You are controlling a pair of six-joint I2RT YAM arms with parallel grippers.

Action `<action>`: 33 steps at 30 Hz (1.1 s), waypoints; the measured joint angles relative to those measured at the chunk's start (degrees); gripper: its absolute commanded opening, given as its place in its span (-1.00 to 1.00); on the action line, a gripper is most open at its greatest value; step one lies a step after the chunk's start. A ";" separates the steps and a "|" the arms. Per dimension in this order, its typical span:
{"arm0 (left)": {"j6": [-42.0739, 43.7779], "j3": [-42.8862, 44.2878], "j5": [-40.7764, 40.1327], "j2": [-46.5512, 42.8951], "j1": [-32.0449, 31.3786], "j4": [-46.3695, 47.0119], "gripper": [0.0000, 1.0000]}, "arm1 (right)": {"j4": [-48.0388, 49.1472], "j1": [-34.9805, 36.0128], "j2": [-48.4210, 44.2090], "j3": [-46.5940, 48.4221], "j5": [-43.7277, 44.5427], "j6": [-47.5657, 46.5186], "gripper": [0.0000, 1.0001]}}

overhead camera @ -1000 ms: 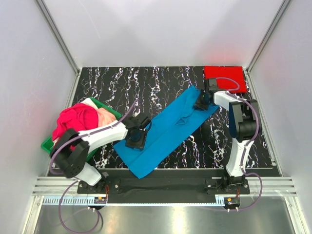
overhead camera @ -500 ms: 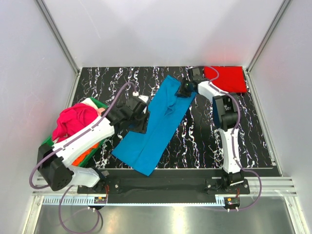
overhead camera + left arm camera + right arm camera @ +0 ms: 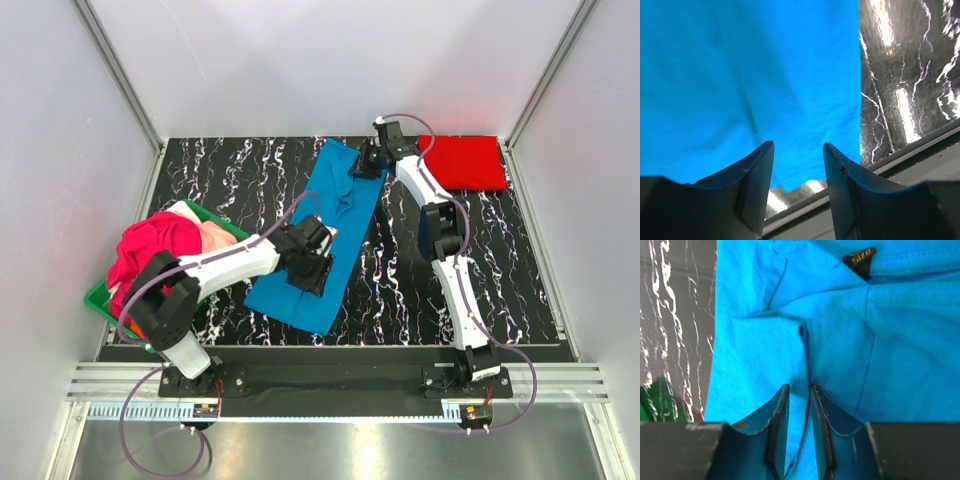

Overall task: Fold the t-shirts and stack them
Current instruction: Fold the tshirt

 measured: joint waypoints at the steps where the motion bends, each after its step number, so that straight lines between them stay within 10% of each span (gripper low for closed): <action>1: 0.15 0.00 0.42 1.20 -0.59 0.52 -0.02 | -0.66 -0.04 0.26 0.85 -0.13 -0.61 -0.37; 15: -2.36 0.17 2.78 8.83 -5.79 7.37 -0.04 | -6.01 -1.20 -17.86 -11.13 -1.22 -4.07 -0.17; 33: -11.58 18.84 10.99 21.88 -12.39 13.44 0.03 | -9.38 -9.22 -70.69 -69.81 3.58 0.74 -0.31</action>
